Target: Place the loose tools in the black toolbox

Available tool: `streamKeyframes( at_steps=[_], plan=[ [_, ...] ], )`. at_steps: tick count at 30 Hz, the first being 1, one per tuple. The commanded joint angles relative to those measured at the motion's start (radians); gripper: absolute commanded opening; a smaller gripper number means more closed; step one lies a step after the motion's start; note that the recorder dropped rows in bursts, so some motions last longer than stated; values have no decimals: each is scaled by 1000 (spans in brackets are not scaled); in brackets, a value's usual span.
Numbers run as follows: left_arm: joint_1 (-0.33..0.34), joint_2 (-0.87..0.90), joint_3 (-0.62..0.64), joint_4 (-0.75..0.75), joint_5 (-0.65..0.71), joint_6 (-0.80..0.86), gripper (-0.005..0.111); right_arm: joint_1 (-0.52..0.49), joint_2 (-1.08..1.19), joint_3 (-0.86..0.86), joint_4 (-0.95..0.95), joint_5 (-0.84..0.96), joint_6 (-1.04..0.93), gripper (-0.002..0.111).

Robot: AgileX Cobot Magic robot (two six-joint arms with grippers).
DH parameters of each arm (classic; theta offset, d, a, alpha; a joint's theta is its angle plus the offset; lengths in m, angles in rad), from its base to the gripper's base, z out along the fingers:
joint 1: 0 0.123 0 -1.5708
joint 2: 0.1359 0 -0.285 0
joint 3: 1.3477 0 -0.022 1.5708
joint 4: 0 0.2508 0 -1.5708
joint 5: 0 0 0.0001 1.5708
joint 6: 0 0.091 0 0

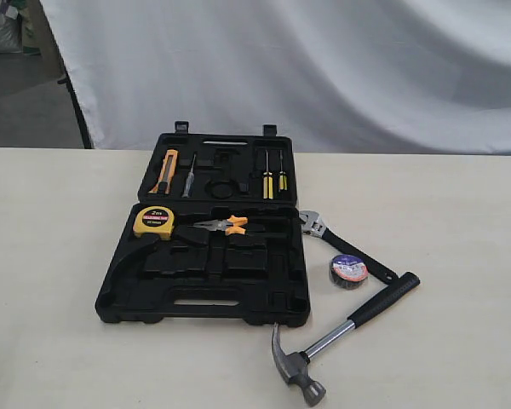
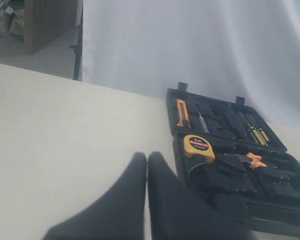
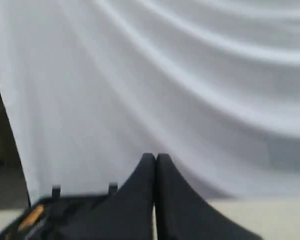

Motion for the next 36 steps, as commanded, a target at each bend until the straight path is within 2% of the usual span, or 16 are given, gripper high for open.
streamKeyframes(
  at_steps=[1, 8, 11, 14, 20, 23, 30, 36],
  plan=[
    [25, -3, -3, 4, -7, -5, 1, -6, -6, 2, -5, -277, -1, 0],
    [25, -3, -3, 4, -7, -5, 1, -6, -6, 2, -5, -432, 74, 0],
    [25, -3, -3, 4, -7, -5, 1, -6, -6, 2, -5, -509, 248, 0],
    [25, -3, -3, 4, -7, -5, 1, -6, -6, 2, -15, -503, 408, 0],
    [25, -3, -3, 4, -7, -5, 1, -6, -6, 2, -307, -306, 440, 0],
    [25, -3, -3, 4, -7, -5, 1, -6, -6, -31, -313, -97, 474, 0],
    [25, -3, -3, 4, -7, -5, 1, -4, 268, -71, -327, -62, 482, 0],
    [25, -3, -3, 4, -7, -5, 1, 80, 663, -134, -371, -69, 482, 0]
  ],
)
